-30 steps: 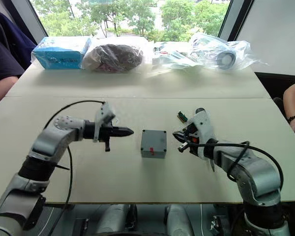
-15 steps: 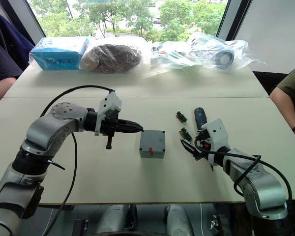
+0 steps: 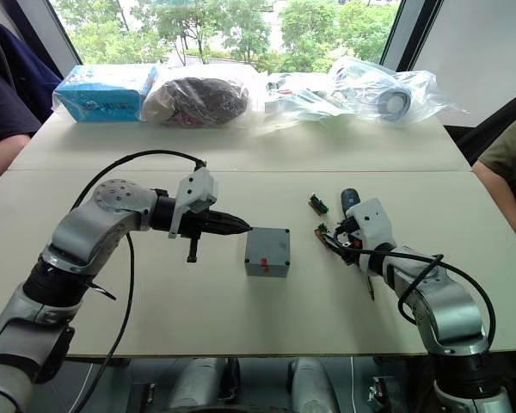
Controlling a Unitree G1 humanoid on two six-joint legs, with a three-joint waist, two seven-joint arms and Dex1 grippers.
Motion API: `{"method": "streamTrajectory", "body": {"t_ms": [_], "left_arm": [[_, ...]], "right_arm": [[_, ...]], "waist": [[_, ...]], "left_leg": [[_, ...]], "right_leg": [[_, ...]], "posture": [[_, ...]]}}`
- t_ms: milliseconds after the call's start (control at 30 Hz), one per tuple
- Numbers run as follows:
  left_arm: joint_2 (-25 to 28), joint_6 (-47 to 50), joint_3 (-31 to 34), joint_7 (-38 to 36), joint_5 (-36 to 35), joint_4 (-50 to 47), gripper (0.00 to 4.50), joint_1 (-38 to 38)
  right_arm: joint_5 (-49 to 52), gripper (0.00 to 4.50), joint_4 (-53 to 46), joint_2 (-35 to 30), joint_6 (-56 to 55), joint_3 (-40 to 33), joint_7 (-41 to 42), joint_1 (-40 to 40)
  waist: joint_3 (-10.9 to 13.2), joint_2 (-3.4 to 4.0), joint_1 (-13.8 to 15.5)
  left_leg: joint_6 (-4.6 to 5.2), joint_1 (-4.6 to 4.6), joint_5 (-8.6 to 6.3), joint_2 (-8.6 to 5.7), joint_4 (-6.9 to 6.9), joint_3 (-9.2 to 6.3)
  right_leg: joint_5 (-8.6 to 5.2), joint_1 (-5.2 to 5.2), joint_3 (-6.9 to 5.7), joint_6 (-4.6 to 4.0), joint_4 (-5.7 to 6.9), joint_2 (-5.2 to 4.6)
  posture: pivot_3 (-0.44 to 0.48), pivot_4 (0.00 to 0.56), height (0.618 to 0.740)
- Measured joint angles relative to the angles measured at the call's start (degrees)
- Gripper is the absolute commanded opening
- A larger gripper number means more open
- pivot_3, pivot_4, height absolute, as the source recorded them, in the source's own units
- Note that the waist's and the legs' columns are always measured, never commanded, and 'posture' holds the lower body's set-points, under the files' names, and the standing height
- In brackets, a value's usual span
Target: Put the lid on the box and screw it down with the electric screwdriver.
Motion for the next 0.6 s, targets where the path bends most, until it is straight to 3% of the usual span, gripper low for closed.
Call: {"method": "streamTrajectory", "body": {"t_ms": [500,600], "left_arm": [[-0.34,-1.52,-0.75,1.49,2.28,0.11,0.00,1.03],[-0.38,-2.03,-1.01,1.71,2.87,0.44,0.00,1.03]], "right_arm": [[-0.11,2.72,-0.16,-0.54,5.30,1.84,-0.86,-2.52],[-0.12,1.75,-0.16,-0.44,5.30,1.84,-1.03,-2.52]], "waist": [[0.00,0.00,0.01],[0.00,0.00,0.00]], "left_leg": [[0.00,0.00,0.00,0.00,0.00,0.00],[0.00,0.00,0.00,0.00,0.00,0.00]], "right_leg": [[0.00,0.00,0.00,0.00,0.01,0.00],[0.00,0.00,0.00,0.00,0.01,0.00]], "posture": [[0.000,0.150,0.740],[0.000,0.150,0.740]]}}
